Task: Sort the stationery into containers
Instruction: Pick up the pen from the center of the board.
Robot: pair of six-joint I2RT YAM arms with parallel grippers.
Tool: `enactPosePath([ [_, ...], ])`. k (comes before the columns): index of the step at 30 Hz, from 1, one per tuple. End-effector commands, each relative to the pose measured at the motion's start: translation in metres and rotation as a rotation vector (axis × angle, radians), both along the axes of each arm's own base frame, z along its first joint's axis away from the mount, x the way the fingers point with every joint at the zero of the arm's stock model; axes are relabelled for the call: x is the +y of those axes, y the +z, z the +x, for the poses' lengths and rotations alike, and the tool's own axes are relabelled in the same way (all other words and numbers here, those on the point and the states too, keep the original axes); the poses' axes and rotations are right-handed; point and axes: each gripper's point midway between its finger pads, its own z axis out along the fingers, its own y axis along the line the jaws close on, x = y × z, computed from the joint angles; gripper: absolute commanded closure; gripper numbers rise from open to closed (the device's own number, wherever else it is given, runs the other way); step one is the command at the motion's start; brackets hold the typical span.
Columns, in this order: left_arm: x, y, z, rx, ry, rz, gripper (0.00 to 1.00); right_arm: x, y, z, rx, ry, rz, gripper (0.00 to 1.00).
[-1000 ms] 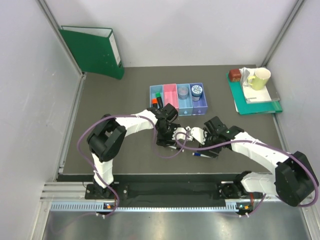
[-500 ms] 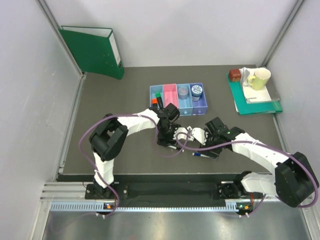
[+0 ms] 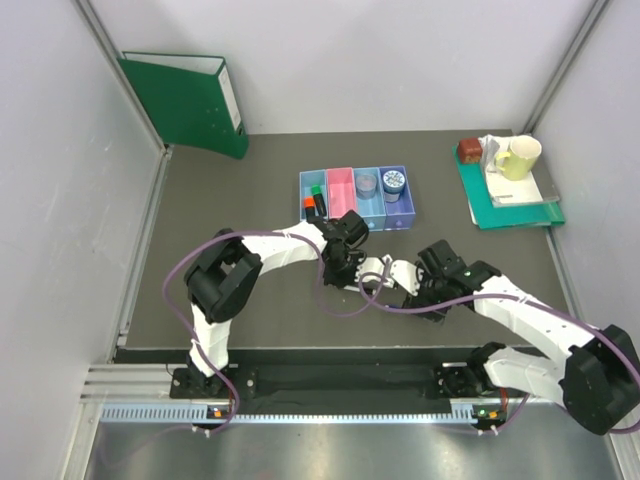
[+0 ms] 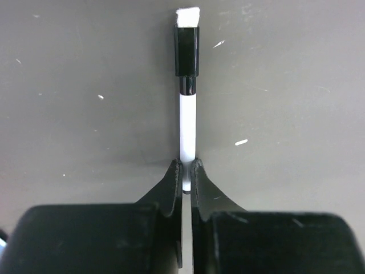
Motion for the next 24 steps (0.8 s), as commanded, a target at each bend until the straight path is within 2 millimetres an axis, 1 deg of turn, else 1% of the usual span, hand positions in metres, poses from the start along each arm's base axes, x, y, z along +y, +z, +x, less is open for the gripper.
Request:
enactPosePath([
  [1, -0.049, 0.010, -0.017, 0.021, -0.034, -0.124, 1.00, 0.024, 0.006, 0.010, -0.029, 0.086, 0.075, 0.28],
  [2, -0.040, 0.007, -0.015, 0.017, -0.018, -0.101, 1.00, 0.026, 0.007, 0.012, -0.032, 0.084, 0.080, 0.28],
  [4, -0.028, 0.011, -0.012, 0.007, 0.002, -0.094, 1.00, 0.029, 0.008, 0.012, -0.026, 0.091, 0.092, 0.28],
  [5, -0.015, 0.011, -0.010, -0.002, 0.023, -0.079, 1.00, 0.030, 0.010, 0.013, -0.027, 0.096, 0.094, 0.28],
  [7, -0.002, 0.011, -0.009, -0.012, 0.038, -0.064, 1.00, 0.033, 0.012, 0.011, -0.018, 0.106, 0.108, 0.27],
  [8, 0.012, 0.012, -0.009, -0.009, 0.057, -0.051, 1.00, 0.035, 0.014, 0.011, -0.018, 0.112, 0.113, 0.27],
  [10, 0.025, 0.013, -0.005, -0.018, 0.081, -0.041, 1.00, 0.038, 0.015, 0.011, -0.010, 0.123, 0.124, 0.27],
  [11, 0.037, 0.014, -0.004, -0.012, 0.106, -0.031, 1.00, 0.040, 0.017, 0.012, -0.011, 0.126, 0.128, 0.27],
  [16, 0.065, 0.020, 0.007, -0.036, 0.164, -0.009, 1.00, 0.047, 0.014, 0.017, 0.009, 0.136, 0.129, 0.28],
  [19, 0.085, 0.023, 0.013, -0.044, 0.214, -0.002, 1.00, 0.051, 0.012, 0.020, 0.013, 0.143, 0.132, 0.28],
  [22, 0.100, 0.023, 0.015, -0.043, 0.244, 0.008, 1.00, 0.055, 0.006, 0.020, 0.029, 0.163, 0.121, 0.28],
  [23, 0.104, 0.024, 0.015, -0.048, 0.254, 0.007, 1.00, 0.058, 0.007, 0.022, 0.030, 0.168, 0.122, 0.28],
  [24, 0.106, 0.025, 0.016, -0.048, 0.268, 0.003, 1.00, 0.059, 0.003, 0.021, 0.047, 0.170, 0.117, 0.28],
])
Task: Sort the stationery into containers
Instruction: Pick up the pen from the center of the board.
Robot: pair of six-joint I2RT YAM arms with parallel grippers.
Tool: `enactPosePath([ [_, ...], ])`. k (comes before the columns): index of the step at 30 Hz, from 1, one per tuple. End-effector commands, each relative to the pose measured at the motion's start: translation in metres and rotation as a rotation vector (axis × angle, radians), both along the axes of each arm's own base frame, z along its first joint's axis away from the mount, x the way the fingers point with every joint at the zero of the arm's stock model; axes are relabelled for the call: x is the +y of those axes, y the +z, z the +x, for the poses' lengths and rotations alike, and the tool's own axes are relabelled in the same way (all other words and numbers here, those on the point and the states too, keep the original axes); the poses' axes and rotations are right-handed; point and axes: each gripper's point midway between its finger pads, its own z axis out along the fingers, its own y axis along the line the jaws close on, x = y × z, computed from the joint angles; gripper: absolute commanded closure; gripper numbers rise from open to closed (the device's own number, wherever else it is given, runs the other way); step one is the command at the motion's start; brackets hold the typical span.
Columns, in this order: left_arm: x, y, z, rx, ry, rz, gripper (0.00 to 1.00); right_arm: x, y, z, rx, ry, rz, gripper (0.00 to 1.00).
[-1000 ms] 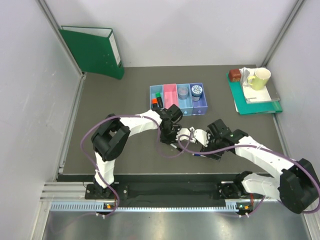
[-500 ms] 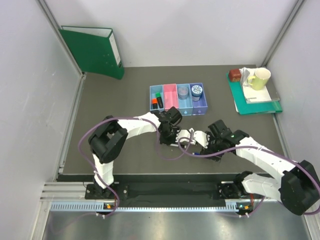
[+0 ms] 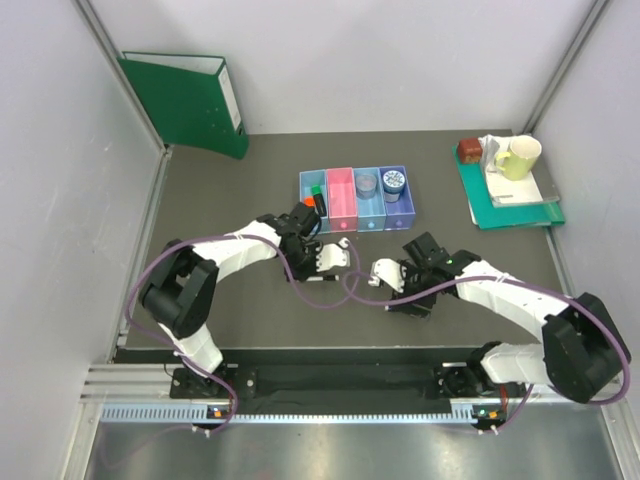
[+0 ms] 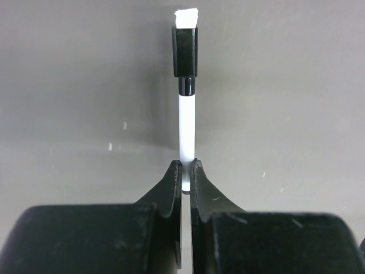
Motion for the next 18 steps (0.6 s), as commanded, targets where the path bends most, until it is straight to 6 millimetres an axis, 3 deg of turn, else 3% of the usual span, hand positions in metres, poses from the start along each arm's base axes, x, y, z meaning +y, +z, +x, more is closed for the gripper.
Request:
enactPosePath([
  [1, 0.017, 0.013, 0.001, -0.014, 0.038, -0.017, 1.00, 0.024, 0.009, 0.015, -0.027, 0.054, 0.052, 0.28],
  [5, 0.027, 0.023, 0.009, -0.028, 0.099, -0.045, 1.00, 0.028, 0.000, 0.013, -0.002, 0.074, 0.035, 0.31],
  [9, 0.029, 0.039, 0.023, -0.038, 0.167, -0.086, 1.00, 0.025, -0.015, 0.005, 0.043, 0.082, -0.001, 0.41],
  [13, 0.019, 0.074, 0.050, -0.075, 0.232, -0.171, 1.00, 0.018, -0.027, -0.001, 0.065, 0.080, -0.033, 0.51],
  [17, 0.007, 0.097, 0.064, -0.078, 0.261, -0.227, 1.00, 0.016, -0.035, -0.004, 0.073, 0.057, -0.046, 0.82],
  [18, 0.005, 0.101, 0.066, -0.080, 0.263, -0.235, 1.00, 0.015, -0.035, -0.003, 0.069, 0.048, -0.052, 0.98],
])
